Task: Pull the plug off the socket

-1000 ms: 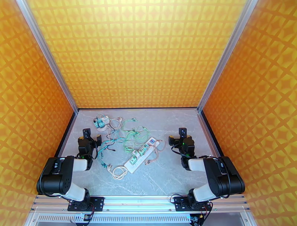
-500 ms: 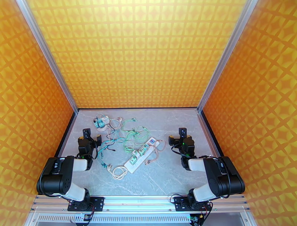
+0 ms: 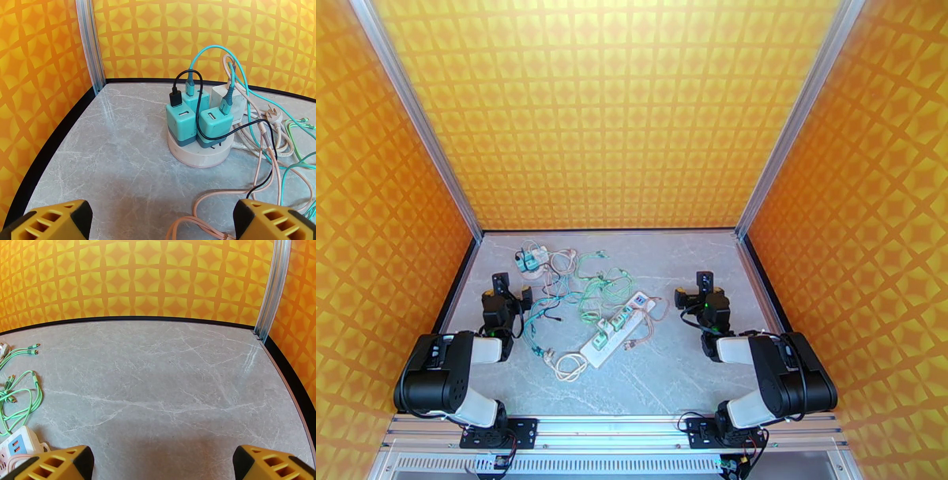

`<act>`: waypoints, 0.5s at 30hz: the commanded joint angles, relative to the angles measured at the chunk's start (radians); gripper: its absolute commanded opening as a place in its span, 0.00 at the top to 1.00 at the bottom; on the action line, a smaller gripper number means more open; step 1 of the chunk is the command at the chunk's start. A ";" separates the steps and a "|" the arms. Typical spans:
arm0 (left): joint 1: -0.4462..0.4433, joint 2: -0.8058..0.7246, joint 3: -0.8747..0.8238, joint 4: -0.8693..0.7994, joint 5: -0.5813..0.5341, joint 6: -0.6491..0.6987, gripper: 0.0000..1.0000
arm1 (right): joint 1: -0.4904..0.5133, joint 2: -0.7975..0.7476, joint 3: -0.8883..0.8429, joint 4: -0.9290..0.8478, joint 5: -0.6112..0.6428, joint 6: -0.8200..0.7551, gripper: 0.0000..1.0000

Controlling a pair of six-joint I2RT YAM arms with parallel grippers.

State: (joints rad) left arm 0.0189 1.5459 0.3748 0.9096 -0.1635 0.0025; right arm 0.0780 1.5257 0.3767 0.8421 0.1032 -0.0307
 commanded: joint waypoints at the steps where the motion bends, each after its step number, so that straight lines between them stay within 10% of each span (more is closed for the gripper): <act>1: -0.002 0.005 -0.005 0.011 0.020 0.010 0.01 | 0.002 -0.003 0.018 -0.004 -0.014 -0.006 0.02; 15: 0.006 -0.054 0.037 -0.117 0.020 0.003 0.01 | 0.002 -0.032 0.024 -0.027 0.036 0.008 0.01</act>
State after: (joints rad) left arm 0.0196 1.5379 0.3786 0.8845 -0.1612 0.0017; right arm 0.0780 1.5242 0.3771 0.8406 0.1074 -0.0303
